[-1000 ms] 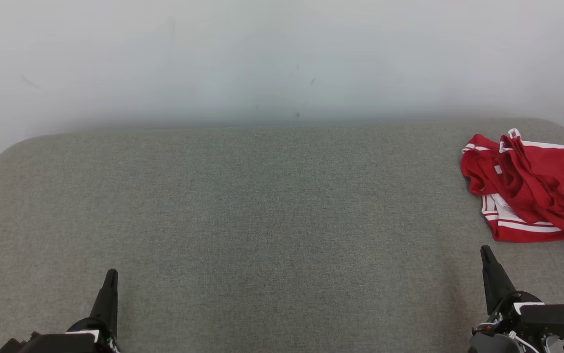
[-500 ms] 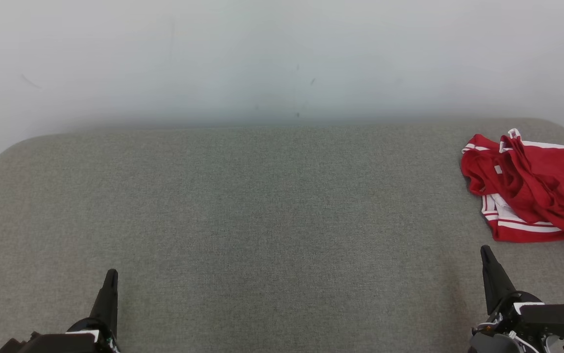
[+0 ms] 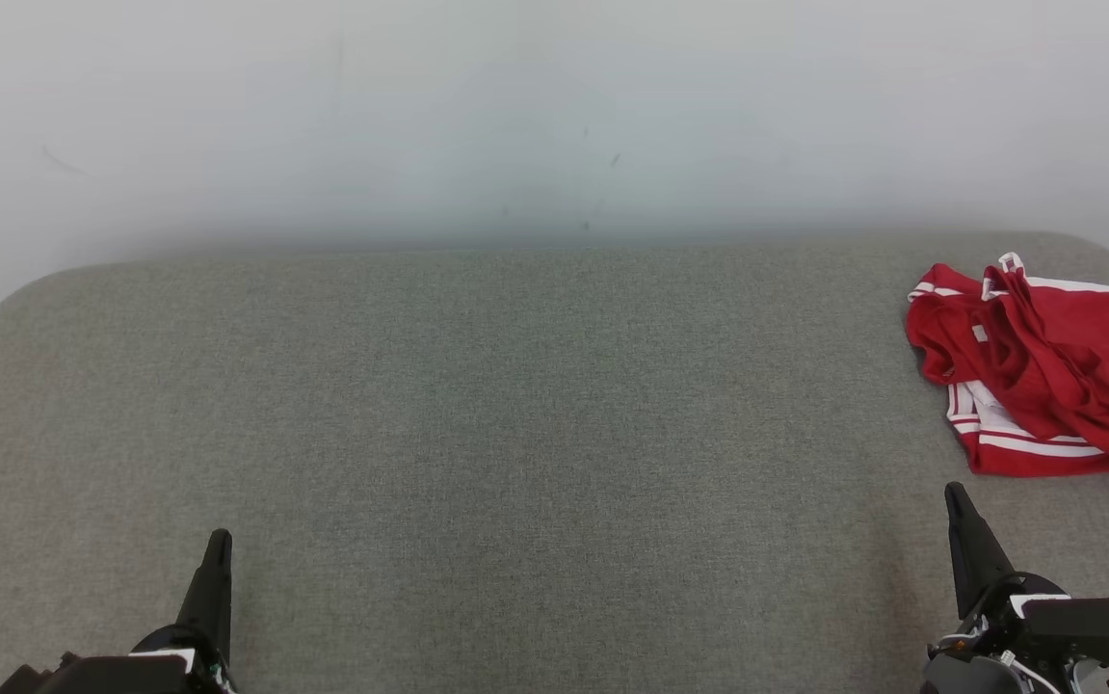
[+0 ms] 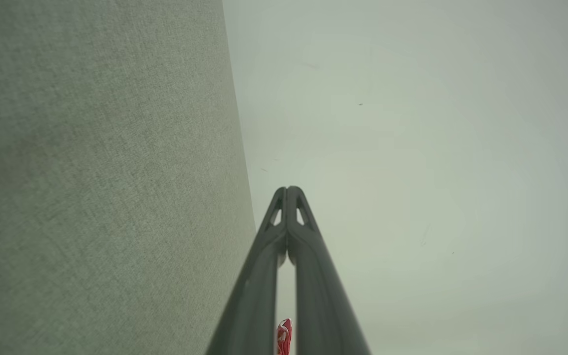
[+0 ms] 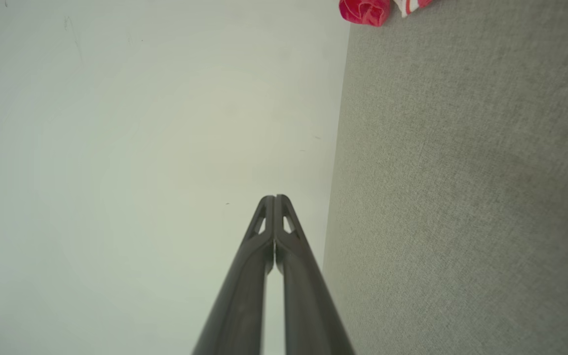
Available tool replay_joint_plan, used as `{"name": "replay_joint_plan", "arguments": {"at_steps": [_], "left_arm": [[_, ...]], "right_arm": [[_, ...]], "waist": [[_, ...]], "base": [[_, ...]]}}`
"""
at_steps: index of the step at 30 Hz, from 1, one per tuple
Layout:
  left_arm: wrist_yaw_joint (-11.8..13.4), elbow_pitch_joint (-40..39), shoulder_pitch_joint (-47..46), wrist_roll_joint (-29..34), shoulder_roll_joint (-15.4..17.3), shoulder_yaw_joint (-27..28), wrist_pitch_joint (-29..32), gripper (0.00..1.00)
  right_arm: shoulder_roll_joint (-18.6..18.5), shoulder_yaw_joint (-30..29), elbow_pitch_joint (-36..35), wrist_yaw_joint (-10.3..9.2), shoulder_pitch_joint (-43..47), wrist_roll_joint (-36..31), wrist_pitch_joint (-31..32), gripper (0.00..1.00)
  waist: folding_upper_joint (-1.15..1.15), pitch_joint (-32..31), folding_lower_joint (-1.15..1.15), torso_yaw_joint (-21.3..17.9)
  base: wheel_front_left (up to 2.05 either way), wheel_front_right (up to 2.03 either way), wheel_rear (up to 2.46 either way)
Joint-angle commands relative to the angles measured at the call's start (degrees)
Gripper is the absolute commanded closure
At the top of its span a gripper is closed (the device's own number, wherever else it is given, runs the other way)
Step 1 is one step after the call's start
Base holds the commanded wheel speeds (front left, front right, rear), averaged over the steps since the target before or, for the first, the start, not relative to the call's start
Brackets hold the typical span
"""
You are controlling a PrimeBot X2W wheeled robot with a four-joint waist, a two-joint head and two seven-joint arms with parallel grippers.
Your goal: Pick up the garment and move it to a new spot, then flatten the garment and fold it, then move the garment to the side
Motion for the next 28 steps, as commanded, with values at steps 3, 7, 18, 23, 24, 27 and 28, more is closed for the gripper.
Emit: {"name": "replay_joint_plan", "arguments": {"at_steps": [3,7,18,23,24,27,28], "left_arm": [[-0.2,0.0,-0.5,-0.3,0.0,0.2,0.0,1.0],[-0.2,0.0,-0.5,-0.3,0.0,0.1,0.0,1.0],[-0.2,0.0,-0.5,-0.3,0.0,0.2,0.0,1.0],[-0.2,0.0,-0.5,-0.3,0.0,0.1,0.0,1.0],[-0.2,0.0,-0.5,-0.3,0.0,0.2,0.0,1.0],[-0.2,0.0,-0.5,-0.3,0.0,0.1,0.0,1.0],[-0.2,0.0,-0.5,-0.3,0.0,0.1,0.0,1.0]], "right_arm": [[0.1,-0.1,0.0,-0.12,-0.5,0.1,0.1,1.0],[0.1,-0.1,0.1,-0.12,-0.5,0.1,0.1,1.0],[0.1,0.0,0.0,-0.12,-0.5,0.1,0.1,1.0],[0.1,0.0,0.1,-0.12,-0.5,0.1,0.1,1.0],[0.1,0.0,0.1,-0.12,-0.5,0.1,0.1,1.0],[0.1,0.0,0.1,-0.12,-0.5,0.1,0.1,1.0],[0.1,0.0,0.1,-0.12,-0.5,0.1,0.1,1.0]], "waist": [[0.0,0.0,0.0,0.0],[0.0,0.0,0.0,0.0],[0.0,0.0,0.0,0.0],[0.0,0.0,0.0,0.0],[0.0,0.0,0.0,0.0],[0.0,0.0,0.0,0.0],[0.0,0.0,0.0,0.0]], "base": [[0.0,0.0,0.0],[0.0,0.0,0.0],[0.0,0.0,0.0],[0.0,0.0,0.0],[0.0,0.0,0.0],[0.0,0.0,0.0],[0.0,0.0,0.0]]}}
